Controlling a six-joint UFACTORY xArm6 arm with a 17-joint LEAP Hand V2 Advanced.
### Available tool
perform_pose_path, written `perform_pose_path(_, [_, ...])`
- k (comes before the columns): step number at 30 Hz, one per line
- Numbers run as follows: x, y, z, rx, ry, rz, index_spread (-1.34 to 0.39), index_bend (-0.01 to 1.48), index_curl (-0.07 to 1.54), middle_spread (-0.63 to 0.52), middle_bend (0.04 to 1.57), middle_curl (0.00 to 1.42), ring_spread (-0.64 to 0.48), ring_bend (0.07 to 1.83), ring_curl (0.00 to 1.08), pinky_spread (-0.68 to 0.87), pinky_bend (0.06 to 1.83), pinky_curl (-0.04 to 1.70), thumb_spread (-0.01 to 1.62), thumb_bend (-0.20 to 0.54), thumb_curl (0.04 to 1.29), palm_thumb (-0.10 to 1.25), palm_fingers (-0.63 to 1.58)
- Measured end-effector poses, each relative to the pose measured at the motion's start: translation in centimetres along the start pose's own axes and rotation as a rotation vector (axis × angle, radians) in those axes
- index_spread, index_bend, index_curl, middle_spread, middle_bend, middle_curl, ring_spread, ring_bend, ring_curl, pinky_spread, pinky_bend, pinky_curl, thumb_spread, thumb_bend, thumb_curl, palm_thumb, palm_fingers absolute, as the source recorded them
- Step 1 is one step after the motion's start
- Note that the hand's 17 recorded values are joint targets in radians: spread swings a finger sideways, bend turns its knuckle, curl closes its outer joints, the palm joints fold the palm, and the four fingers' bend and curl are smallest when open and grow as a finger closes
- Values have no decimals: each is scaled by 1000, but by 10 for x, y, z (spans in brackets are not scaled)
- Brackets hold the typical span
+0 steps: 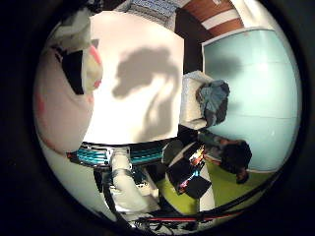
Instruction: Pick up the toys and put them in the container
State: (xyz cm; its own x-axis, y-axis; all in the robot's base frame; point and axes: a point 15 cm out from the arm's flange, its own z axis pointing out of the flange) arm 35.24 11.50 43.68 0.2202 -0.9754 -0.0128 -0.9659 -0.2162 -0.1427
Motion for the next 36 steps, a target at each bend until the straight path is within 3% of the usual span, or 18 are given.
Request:
perform_pose_path(13, [-119, -32, -6, 48, -50, -188, -325, 1060, 1040, -204, 1304, 967, -277, 1395, 900, -157, 1250, 1302, 766, -18, 823, 1029, 917])
perform_pose_path(24, [-150, -32, 12, 11, -49, -262, -335, 1002, 1052, -207, 1274, 965, -278, 1349, 908, -171, 1218, 1297, 796, -28, 824, 978, 921])
perform_pose_path(25, [-152, -34, 11, 19, -52, -265, -342, 933, 1037, -204, 1239, 942, -273, 1340, 879, -187, 1184, 1245, 802, -58, 807, 906, 927])
perform_pose_path(28, [-153, -37, 11, 31, -55, -277, -372, 584, 963, -199, 1080, 850, -275, 1295, 777, -291, 1148, 1069, 871, -41, 744, 801, 853])
perform_pose_path(30, [-152, -36, 13, 24, -51, -291, -410, 284, 862, -215, 871, 770, -285, 1235, 703, -418, 1167, 956, 976, -27, 684, 770, 593])
perform_pose_path(33, [-151, -35, 16, 12, -52, -322, -499, 273, 744, -179, 621, 654, -213, 1018, 601, -328, 1030, 894, 1094, -25, 603, 728, 261])
perform_pose_path(36, [-150, -36, 15, 13, -54, -333, -526, 270, 635, -115, 467, 548, -101, 865, 497, -101, 942, 844, 1146, -21, 542, 697, 188])
